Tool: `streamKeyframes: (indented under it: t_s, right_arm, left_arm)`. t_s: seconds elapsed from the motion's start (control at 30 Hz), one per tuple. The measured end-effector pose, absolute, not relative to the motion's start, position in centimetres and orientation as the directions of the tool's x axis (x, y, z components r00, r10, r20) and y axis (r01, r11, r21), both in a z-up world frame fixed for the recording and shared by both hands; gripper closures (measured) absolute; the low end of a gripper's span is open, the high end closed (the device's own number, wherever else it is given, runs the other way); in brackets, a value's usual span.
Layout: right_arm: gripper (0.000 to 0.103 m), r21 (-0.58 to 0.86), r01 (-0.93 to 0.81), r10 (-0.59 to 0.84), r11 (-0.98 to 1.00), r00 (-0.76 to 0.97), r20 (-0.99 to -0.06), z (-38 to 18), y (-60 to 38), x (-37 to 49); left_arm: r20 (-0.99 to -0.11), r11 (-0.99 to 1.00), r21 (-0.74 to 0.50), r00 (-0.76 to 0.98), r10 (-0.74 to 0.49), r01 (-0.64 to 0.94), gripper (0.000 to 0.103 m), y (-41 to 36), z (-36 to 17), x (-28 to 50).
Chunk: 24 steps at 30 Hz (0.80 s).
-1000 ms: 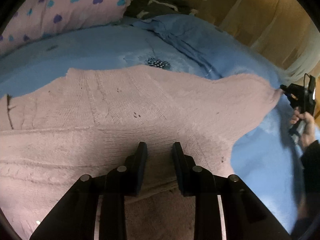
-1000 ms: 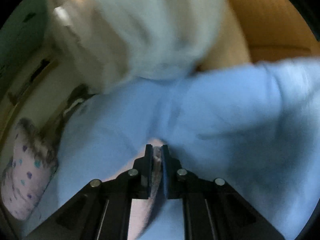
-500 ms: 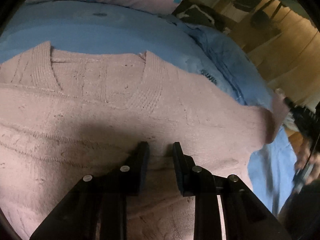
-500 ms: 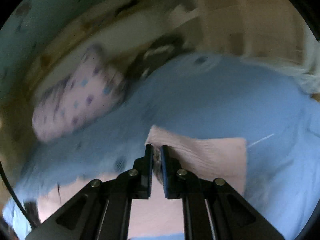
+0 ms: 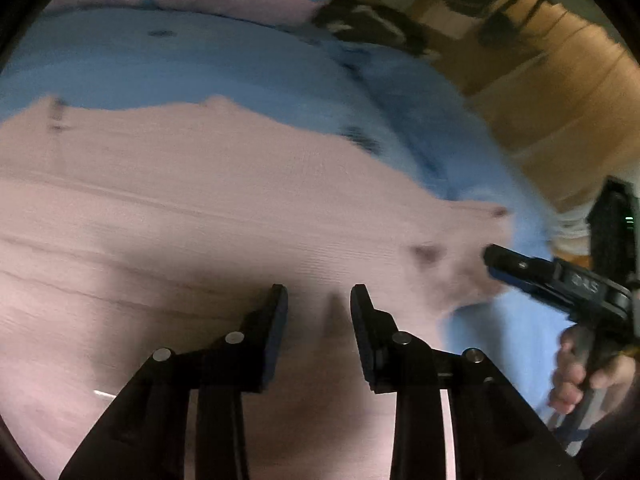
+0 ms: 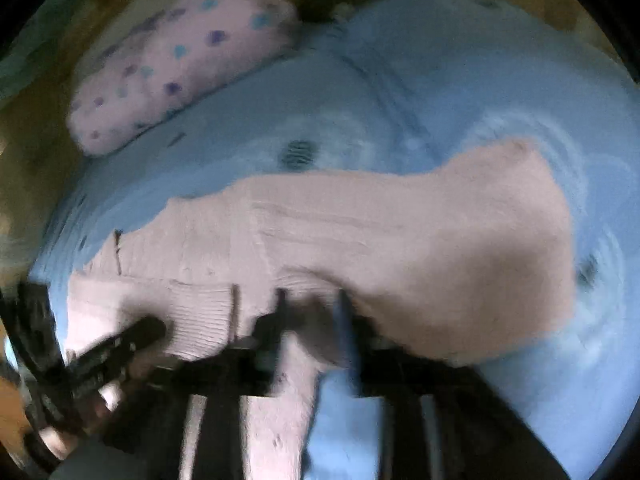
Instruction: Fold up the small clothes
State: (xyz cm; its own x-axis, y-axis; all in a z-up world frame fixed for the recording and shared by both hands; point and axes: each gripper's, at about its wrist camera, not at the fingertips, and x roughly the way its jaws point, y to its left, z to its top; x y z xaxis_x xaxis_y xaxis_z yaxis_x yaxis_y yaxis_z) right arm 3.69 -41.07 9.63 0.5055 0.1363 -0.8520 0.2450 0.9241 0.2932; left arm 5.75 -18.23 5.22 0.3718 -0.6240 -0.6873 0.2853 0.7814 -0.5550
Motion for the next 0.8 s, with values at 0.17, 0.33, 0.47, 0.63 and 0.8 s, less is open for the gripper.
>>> streamKeyframes:
  t_s: [0.17,0.33,0.47,0.63,0.8]
  right_arm:
    - [0.008,0.457,0.419,-0.004,0.785,0.74,-0.672,11.5,-44.2,-3.1]
    - [0.023,0.517,0.585,0.087,0.625,0.606,-0.791,5.6,-48.3,-1.1]
    - [0.024,0.615,0.59,0.188,0.524,0.624,-0.759,4.2,-48.7,-2.0]
    - [0.024,0.594,0.575,0.073,0.562,0.681,-0.729,7.0,-48.8,-3.9]
    - [0.024,0.448,0.638,-0.156,0.626,0.665,-0.73,10.5,-48.8,-4.3]
  left_arm:
    - [-0.603,0.637,-0.744,0.208,-0.77,0.202,0.067,-23.9,2.9,6.6]
    - [-0.619,0.676,-0.72,0.292,-0.729,0.159,0.058,-26.4,2.5,7.1]
    - [-0.621,0.671,-0.733,0.294,-0.727,0.112,0.046,-28.1,2.4,8.3]
    - [-0.708,0.752,-0.633,0.255,-0.659,0.185,0.047,-30.6,3.2,8.3]
    - [-0.746,0.76,-0.62,0.153,-0.648,0.193,0.103,-30.5,3.1,8.7]
